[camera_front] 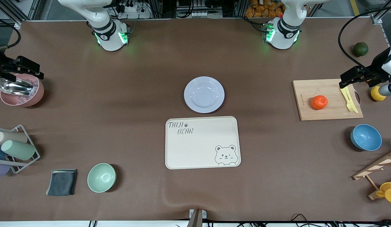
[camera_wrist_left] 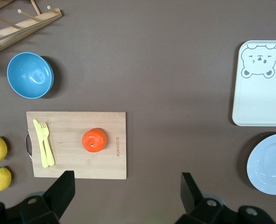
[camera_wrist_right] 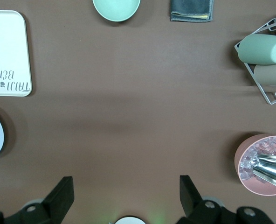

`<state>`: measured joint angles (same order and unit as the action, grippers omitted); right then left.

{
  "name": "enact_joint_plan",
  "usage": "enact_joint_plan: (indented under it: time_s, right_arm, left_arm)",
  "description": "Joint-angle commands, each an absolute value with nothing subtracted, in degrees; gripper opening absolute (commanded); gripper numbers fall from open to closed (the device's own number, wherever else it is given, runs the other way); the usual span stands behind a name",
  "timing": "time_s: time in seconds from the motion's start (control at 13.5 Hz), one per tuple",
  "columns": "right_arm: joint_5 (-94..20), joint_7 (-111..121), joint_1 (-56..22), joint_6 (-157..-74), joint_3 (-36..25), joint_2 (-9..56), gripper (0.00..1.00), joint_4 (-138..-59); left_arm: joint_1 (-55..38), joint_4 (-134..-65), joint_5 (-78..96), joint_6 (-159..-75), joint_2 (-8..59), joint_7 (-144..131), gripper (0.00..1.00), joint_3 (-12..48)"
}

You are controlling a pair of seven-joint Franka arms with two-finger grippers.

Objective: Place orange and plate with both arms
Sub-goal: 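Reach the left gripper to the orange while the right gripper reaches the plate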

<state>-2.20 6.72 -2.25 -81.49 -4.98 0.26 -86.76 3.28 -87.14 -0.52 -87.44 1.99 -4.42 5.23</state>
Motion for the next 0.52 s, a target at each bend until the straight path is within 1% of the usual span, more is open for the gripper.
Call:
enact_joint_plan:
  time_s: [0.0,0.22,0.3,0.45]
  right_arm:
    - [-2.29,6.77,-2.63,-80.69,-4.92,-1.58,1.0,-87.89]
    - [-2.29,6.68,-2.64,-80.68,-4.92,-1.58,1.0,-87.89]
    - [-2.29,6.68,-2.64,-80.68,-4.92,-1.58,1.0,-87.89]
    - [-2.29,6.68,-2.72,-80.68,-4.83,-1.5,1.0,-87.98]
  left_arm:
    - [3.43,-87.19,-1.23,-87.01,1.58,-3.52,1.0,5.01]
    - [4.04,-87.1,-0.88,-86.92,2.9,-3.17,1.0,4.92]
    - [6.65,-88.32,0.34,-86.84,3.94,-3.08,1.0,4.92]
    - [8.17,-93.93,1.32,-88.84,4.57,-3.6,1.0,4.75]
